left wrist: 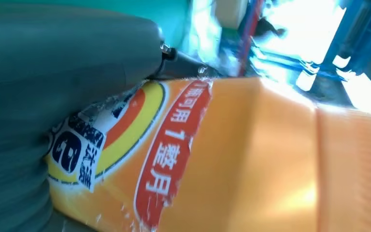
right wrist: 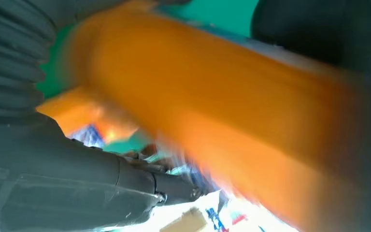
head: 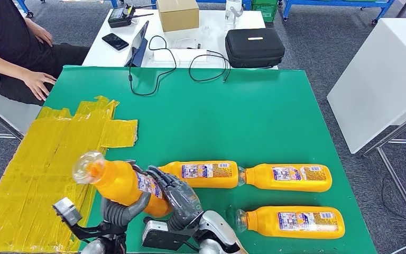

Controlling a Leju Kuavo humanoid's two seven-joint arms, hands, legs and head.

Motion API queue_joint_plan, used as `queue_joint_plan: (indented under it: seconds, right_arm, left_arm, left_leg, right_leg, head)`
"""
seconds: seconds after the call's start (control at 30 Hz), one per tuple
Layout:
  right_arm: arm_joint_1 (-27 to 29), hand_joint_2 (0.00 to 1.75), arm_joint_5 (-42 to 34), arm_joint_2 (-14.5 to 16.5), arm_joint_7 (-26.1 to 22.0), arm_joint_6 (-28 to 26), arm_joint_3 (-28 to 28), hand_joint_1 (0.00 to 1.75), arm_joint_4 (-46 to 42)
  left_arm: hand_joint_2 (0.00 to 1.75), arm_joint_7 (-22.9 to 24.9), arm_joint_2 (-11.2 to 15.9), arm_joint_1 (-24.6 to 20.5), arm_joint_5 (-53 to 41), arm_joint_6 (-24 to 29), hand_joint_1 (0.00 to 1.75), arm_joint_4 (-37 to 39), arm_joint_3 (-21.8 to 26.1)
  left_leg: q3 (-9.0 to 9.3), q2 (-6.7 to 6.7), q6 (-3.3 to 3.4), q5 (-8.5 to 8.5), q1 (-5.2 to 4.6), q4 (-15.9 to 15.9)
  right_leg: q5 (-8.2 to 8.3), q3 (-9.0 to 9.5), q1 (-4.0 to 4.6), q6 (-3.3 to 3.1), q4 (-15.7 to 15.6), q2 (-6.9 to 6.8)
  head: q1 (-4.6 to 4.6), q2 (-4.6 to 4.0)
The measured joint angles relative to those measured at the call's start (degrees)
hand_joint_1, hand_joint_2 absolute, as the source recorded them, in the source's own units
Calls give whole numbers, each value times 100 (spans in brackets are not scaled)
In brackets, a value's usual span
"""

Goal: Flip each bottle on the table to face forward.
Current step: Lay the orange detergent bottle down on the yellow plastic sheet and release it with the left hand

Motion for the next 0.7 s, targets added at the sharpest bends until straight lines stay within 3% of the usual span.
queue_joint_plan:
  seconds: [0.1,0.27,0.6,0.67,0.7]
  right_arm:
    - [274,0,17,-135,61,139,-123,0,-707]
    - [539,0,71,-223,48,253,-272,0,-1311]
    - [694,0,92,-248,31,251,-404,0,-1621]
    - [699,0,96,-248,21,213,-414,0,-1645]
    - [703,0,93,-251,12,177,-422,0,-1669]
  left_arm:
    - [175,122,45,-102,-1066,955,175,-189,240]
    - [175,159,68,-195,-1241,1005,175,-335,476]
    - [175,160,68,-207,-1280,1011,175,-390,585]
    - [175,188,69,-225,-1562,1306,175,-392,609]
    - [175,236,70,-253,-1980,1725,175,-393,637]
  left_leg:
    - [-1,1,0,0,0,0]
    - [-1,2,0,0,1,-1]
    - [-1,1,0,0,0,0]
    - [-1,1,0,0,1,0]
    - [-1,1,0,0,1,0]
  right_leg:
    - [0,-1,0,0,0,0]
    - [-1,-1,1,-1,0,0]
    - [0,0,0,0,0,0]
    - [0,0,1,0,0,0]
    - [0,0,1,-1,0,0]
  head:
    - [-3,0]
    - [-3,0]
    - [-3,0]
    - [-3,0]
    - [-2,0]
